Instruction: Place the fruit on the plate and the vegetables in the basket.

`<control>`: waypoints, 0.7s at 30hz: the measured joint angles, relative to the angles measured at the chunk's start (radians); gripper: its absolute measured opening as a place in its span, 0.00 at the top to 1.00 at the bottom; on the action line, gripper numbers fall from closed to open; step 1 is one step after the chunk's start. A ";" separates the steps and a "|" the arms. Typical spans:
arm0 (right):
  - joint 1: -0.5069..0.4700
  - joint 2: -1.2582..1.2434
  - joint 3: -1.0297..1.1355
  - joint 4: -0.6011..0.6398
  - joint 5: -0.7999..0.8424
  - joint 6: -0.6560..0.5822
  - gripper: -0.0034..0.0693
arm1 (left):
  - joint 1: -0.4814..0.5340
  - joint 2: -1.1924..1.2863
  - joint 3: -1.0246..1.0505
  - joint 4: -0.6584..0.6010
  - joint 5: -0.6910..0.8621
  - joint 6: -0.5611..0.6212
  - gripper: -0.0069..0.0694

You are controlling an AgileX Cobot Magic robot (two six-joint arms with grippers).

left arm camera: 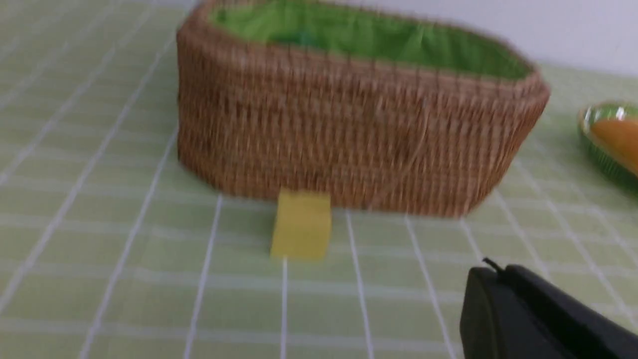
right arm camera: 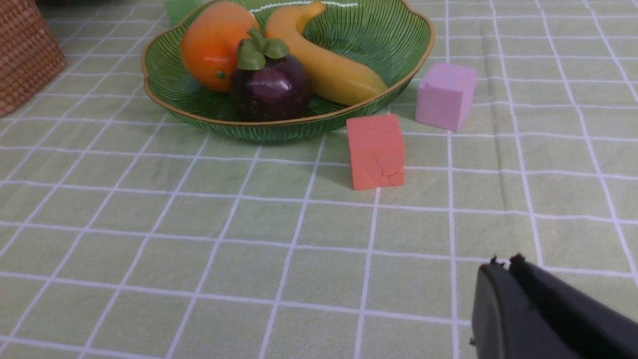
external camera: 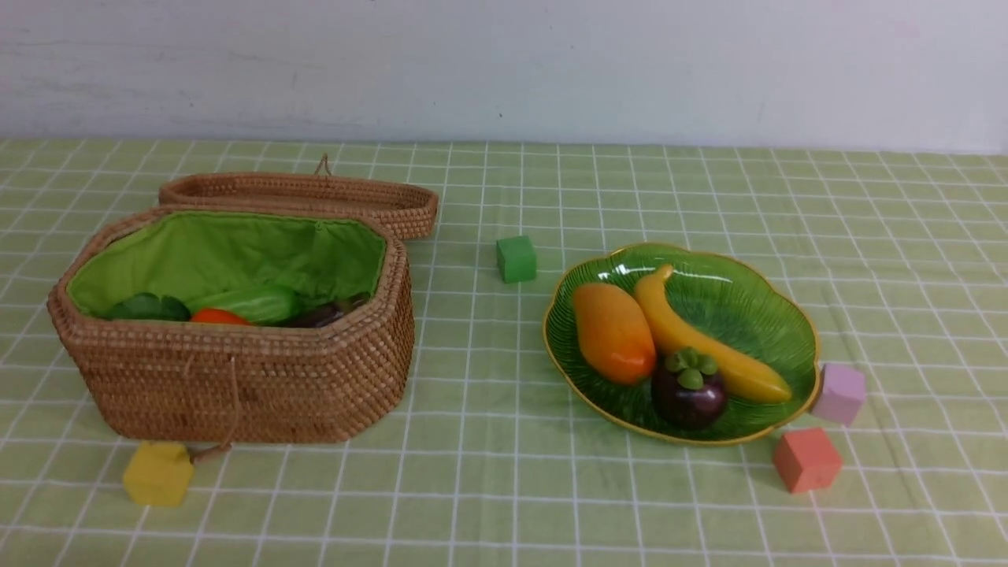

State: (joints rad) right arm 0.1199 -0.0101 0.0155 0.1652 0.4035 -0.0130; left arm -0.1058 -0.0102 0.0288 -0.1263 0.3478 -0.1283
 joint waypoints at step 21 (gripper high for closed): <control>0.000 0.000 0.000 0.000 0.001 0.000 0.88 | -0.007 0.000 0.001 -0.001 0.039 -0.075 0.93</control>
State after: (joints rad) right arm 0.1199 -0.0101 0.0155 0.1652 0.4046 -0.0126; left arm -0.1129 -0.0102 0.0301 -0.1274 0.3869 -0.2031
